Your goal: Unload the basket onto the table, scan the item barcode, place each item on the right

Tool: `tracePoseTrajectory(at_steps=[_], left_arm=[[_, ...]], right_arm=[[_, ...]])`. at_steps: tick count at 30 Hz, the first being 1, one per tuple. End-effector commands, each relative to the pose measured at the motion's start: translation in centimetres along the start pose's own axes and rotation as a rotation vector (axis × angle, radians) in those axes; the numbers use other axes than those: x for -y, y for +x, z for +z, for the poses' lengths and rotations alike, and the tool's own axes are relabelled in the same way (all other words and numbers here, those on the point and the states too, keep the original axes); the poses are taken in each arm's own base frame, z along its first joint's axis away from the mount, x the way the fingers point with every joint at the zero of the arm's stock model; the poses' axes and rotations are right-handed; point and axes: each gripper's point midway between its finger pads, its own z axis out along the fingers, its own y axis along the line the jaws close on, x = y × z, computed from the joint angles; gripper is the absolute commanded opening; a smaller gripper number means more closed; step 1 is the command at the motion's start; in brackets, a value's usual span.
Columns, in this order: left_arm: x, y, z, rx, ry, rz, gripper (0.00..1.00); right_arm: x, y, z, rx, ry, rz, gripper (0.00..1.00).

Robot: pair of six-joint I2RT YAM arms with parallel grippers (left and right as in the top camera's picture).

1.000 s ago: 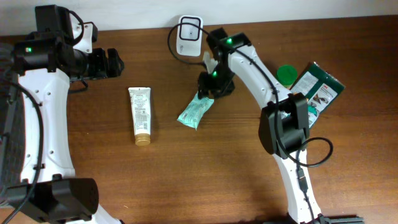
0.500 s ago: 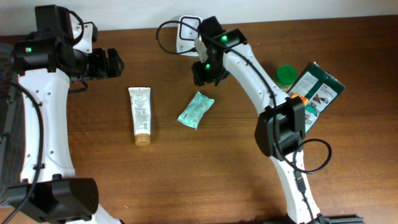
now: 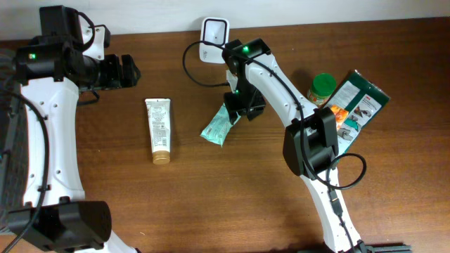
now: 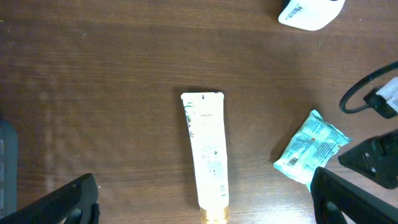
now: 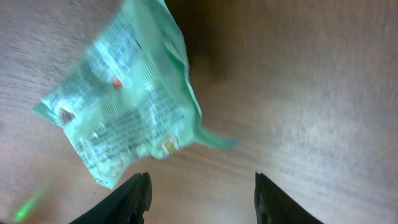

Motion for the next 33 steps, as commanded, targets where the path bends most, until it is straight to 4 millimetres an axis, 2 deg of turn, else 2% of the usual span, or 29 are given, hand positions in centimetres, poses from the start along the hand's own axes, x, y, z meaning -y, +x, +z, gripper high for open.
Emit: tracePoseTrajectory(at_steps=[1, 5, 8, 9, 11, 14, 21, 24, 29, 33], left_arm=[[-0.1, -0.5, -0.6, 0.022, -0.002, 0.013, 0.99], [-0.1, -0.5, -0.6, 0.022, -0.002, 0.013, 0.99], [-0.1, -0.5, -0.6, 0.022, -0.002, 0.012, 0.99], [-0.1, -0.5, -0.6, 0.022, -0.002, 0.013, 0.99], [-0.1, -0.5, -0.6, 0.022, -0.002, 0.013, 0.99], [-0.1, -0.5, -0.6, 0.022, -0.002, 0.013, 0.99], [-0.1, -0.5, -0.6, 0.022, -0.002, 0.013, 0.99], [-0.1, -0.5, -0.6, 0.022, -0.002, 0.013, 0.99], [-0.1, -0.5, -0.6, 0.022, -0.003, 0.012, 0.99], [-0.1, -0.5, -0.6, 0.022, -0.002, 0.013, 0.99]], right_arm=[[-0.5, 1.1, 0.4, -0.045, 0.018, 0.014, 0.51], [-0.7, 0.2, 0.0, -0.001, 0.025, -0.007, 0.50], [-1.7, -1.4, -1.8, 0.087, -0.004, -0.065, 0.32], [-1.9, -1.9, -2.5, 0.113, -0.008, -0.071, 0.20], [-2.5, -2.9, -4.1, 0.179, -0.021, -0.084, 0.04], [-3.3, -3.2, -3.9, 0.187, -0.057, -0.089, 0.04], [-3.3, -1.6, 2.3, 0.050, -0.079, -0.029, 0.04], [-2.8, -1.0, 3.8, 0.015, -0.070, -0.018, 0.04], [-2.0, -0.4, 4.2, -0.012, -0.037, 0.025, 0.04], [-3.2, -0.7, 2.9, 0.008, -0.093, 0.015, 0.04]])
